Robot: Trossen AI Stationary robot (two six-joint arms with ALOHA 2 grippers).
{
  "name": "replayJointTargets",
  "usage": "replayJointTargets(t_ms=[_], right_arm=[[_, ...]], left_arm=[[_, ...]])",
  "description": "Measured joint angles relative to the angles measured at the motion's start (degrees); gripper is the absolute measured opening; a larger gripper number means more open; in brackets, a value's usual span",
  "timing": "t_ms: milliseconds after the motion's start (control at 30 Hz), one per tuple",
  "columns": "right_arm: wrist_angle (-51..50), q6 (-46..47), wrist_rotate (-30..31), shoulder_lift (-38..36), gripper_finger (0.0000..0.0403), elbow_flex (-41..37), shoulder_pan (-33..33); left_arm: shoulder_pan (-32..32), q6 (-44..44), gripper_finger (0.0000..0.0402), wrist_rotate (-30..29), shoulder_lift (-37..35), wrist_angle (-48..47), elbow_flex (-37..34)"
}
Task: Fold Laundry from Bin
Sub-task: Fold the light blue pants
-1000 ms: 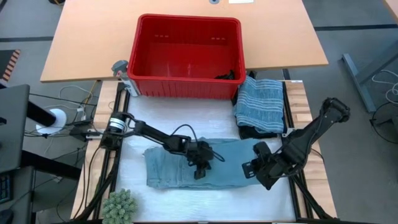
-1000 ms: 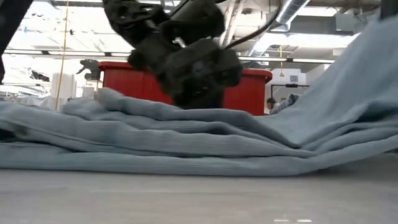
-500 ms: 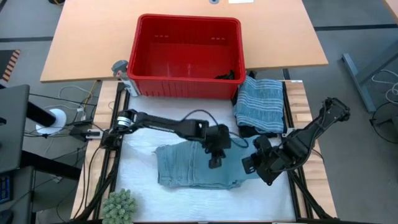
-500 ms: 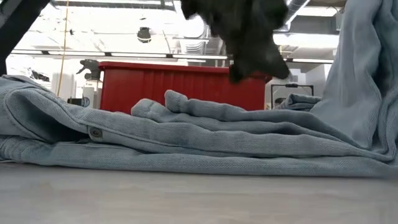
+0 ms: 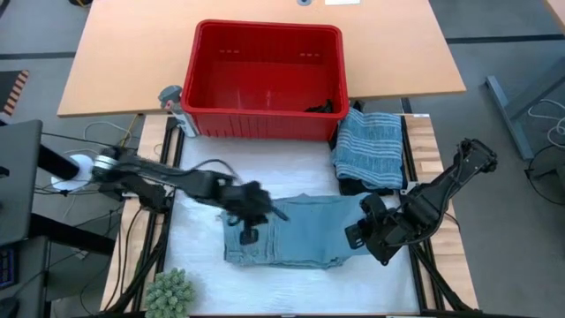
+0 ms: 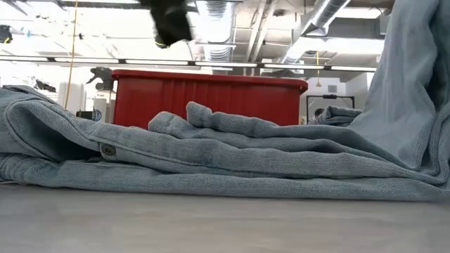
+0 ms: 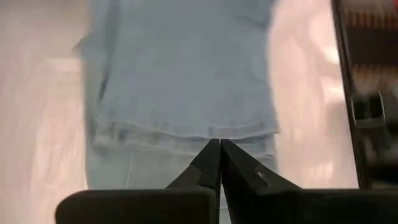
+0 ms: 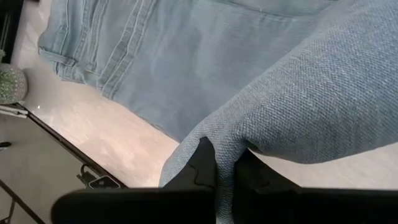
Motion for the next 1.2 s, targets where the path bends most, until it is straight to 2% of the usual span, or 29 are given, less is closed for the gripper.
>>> replayJointTargets(t_ms=[67,167,233,333,433,567,867,967,1200], right_arm=[[-0.03,0.00,-0.03,0.00,0.0037,0.00,0.01],[-0.03,0.00,-0.05,0.00,0.0037,0.00,0.01],[-0.03,0.00,-0.05,0.00,0.0037,0.00,-0.15],[-0.03,-0.03,-0.12,0.00,0.0037,0.00,-0.61],[-0.03,-0.13,-0.21,0.00,0.0037,0.00,-0.89],[-0.03,-0.18,-0.18,0.00,0.0037,0.00,-0.86],[1.86,-1.97,-0.23,0.00,0.0037,-0.02,-0.90],[4.89,-4.26,-0.49,0.00,0.0037,-0.02,-1.57],[17.15,-14.83,-1.70,0.00,0.0037,-0.02,-4.77]], left_arm=[[-1.13,-7.11,0.0000,-3.19,-6.47,7.71,-10.64],[-4.45,-17.84,0.0000,-8.06,-13.37,13.63,-22.90],[-7.01,-23.40,0.0000,-9.58,-16.07,16.10,-28.24],[-10.30,-27.94,0.0000,-11.49,-16.81,17.08,-32.28],[-12.73,-29.92,0.0000,-12.91,-15.31,16.71,-33.17],[-13.48,-29.11,0.0000,-13.66,-9.47,14.52,-33.32],[-12.07,-25.79,0.0000,-6.31,6.04,31.83,-32.12],[-11.43,-25.38,0.0000,-4.96,7.52,33.75,-31.53],[-8.48,-22.69,0.0000,-6.11,7.76,35.10,-29.84]])
